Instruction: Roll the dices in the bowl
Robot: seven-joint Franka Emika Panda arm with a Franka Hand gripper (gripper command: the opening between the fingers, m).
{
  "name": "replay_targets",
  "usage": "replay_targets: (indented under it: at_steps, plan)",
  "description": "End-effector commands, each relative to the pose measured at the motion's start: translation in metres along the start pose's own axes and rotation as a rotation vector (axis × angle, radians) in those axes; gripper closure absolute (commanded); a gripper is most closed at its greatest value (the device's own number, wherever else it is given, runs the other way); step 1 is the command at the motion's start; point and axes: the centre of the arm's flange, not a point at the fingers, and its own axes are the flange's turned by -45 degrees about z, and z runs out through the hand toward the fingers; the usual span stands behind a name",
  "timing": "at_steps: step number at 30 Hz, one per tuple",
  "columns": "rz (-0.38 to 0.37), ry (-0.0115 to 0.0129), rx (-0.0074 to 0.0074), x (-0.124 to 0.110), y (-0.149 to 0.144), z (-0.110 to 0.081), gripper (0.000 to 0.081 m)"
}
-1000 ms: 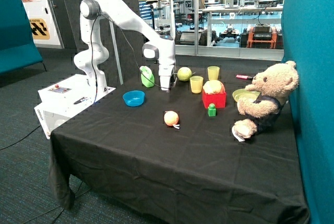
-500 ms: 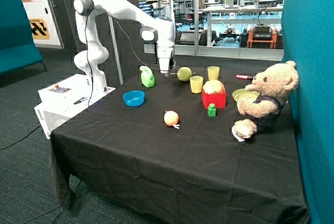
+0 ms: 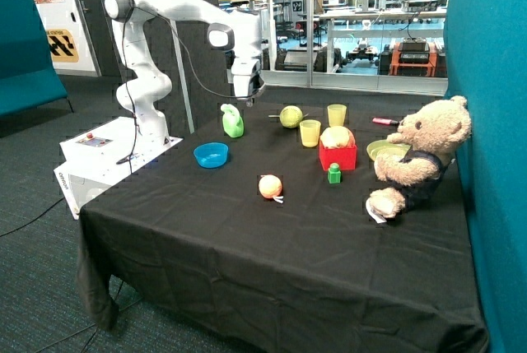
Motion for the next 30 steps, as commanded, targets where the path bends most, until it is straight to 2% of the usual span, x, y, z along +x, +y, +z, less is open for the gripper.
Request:
replay_targets:
  at_steps: [1,12,17,18,19,30]
  plan:
    - [0.079,0.0040,-0.0010,-0.033,0.021,-0.016,0.0808]
    - [0.169,0.0041,-0.0008,-0.072,0.066,-0.017,0.0808]
    - [0.185,0.0041,-0.0008,-0.082,0.079,-0.014,0.0808]
    - [0.214,0.0041,-0.0007,-0.083,0.082,-0.013,0.0808]
    - [0.194,0.0041,-0.0007,-0.085,0.084,-0.011,0.0808]
    - [0.251,0.0041,-0.0006,-0.100,0.105,0.013,0.0808]
